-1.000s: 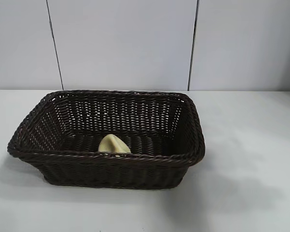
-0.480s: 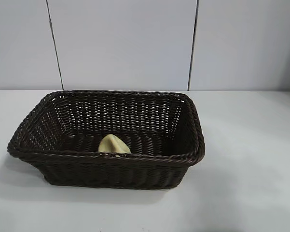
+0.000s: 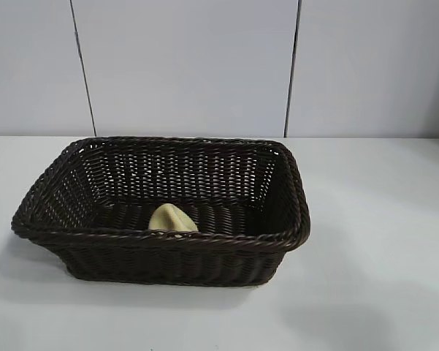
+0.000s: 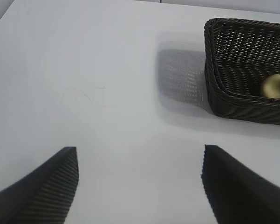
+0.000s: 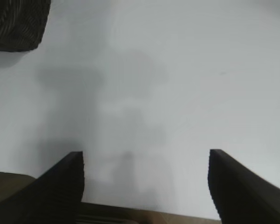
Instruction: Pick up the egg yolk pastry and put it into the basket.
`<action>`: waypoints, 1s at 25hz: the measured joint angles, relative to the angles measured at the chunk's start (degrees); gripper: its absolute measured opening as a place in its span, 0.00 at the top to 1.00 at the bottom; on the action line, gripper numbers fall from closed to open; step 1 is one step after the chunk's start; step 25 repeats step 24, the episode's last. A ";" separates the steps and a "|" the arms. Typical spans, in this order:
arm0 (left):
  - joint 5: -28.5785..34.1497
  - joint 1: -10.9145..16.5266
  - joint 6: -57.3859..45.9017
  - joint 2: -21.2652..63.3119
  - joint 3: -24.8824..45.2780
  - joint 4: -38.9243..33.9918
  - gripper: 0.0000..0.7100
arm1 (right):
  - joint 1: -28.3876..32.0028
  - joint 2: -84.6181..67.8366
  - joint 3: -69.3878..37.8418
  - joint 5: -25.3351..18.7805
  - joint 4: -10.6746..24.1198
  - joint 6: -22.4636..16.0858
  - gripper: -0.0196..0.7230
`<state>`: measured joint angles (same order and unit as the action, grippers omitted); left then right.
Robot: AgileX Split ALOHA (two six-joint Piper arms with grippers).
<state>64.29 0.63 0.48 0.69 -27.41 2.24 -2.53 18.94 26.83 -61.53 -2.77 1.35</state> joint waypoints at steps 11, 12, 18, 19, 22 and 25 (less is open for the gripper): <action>0.00 0.00 -0.05 0.00 0.00 0.00 0.24 | 0.00 -18.90 0.00 -0.25 0.00 0.00 0.25; 0.00 0.00 -0.05 0.00 0.00 0.00 0.24 | 0.00 -19.61 0.00 -0.30 0.00 0.00 0.25; 0.00 0.00 -0.05 0.00 0.00 0.00 0.24 | 0.00 -19.90 0.00 -0.44 -0.20 0.00 0.25; 0.00 0.00 -0.05 0.00 0.00 0.00 0.24 | 0.00 -19.90 0.00 -0.44 -0.24 0.00 0.25; 0.00 0.00 -0.05 0.00 0.00 0.00 0.24 | 0.00 -19.90 0.00 -0.44 -0.24 0.00 0.25; 0.00 0.00 -0.05 0.00 0.00 0.00 0.24 | 0.00 -19.90 0.00 -0.44 -0.24 0.00 0.25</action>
